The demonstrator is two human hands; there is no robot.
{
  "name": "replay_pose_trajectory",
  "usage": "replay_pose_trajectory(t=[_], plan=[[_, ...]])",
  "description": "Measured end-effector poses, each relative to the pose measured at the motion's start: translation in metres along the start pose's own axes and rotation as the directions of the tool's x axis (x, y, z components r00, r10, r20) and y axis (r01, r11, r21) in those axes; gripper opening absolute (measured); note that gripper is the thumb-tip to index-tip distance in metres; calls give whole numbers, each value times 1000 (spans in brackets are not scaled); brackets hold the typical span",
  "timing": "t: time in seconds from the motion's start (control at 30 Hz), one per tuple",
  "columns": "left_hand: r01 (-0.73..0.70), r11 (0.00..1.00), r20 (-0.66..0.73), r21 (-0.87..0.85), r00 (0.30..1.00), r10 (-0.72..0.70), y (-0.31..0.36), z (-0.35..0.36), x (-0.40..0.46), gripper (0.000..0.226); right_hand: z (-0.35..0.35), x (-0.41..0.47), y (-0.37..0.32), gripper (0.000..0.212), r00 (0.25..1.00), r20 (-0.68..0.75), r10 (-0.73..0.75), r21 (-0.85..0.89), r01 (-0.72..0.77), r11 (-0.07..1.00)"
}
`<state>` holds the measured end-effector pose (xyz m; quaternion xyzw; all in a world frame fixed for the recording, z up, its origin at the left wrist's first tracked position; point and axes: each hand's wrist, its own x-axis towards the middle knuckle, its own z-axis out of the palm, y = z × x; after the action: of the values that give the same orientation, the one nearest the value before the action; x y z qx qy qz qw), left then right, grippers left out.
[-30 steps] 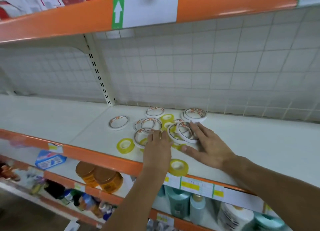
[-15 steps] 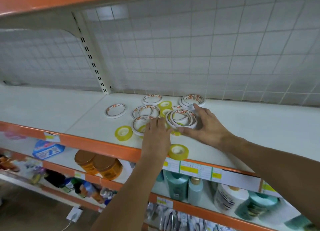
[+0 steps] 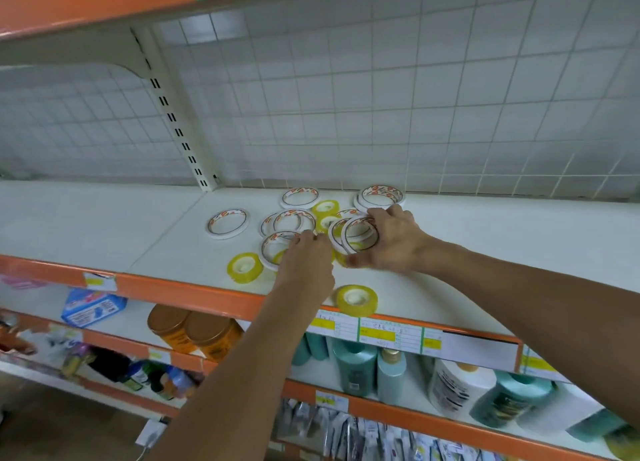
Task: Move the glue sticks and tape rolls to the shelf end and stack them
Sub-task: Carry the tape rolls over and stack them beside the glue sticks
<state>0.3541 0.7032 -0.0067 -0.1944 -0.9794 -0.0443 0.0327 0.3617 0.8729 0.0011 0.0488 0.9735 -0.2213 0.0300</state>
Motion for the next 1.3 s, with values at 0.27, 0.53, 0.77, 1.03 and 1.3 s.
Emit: replay_pose_trajectory(t=[0.27, 0.53, 0.77, 1.03, 1.3], plan=[[14, 999, -15, 50, 1000, -13, 12, -25, 9, 30, -32, -31, 25, 106, 1000, 15, 9, -75, -8, 997], [-11, 1000, -82, 28, 997, 13, 55, -44, 15, 40, -63, -80, 81, 101, 997, -16, 80, -126, -82, 989], [-127, 992, -78, 7, 989, 127, 140, -40, 14, 55, -88, -137, 137, 101, 989, -50, 139, -148, -145, 978], [-354, 932, -8, -82, 935, 355, 272, -38, 5, 51, -126, -202, 217, 100, 942, -134, 307, -156, -326, 933], [-512, 847, 92, -143, 845, 526, 373, -22, -31, 43, -156, -273, 282, 98, 886, -196, 420, -116, -446, 888]])
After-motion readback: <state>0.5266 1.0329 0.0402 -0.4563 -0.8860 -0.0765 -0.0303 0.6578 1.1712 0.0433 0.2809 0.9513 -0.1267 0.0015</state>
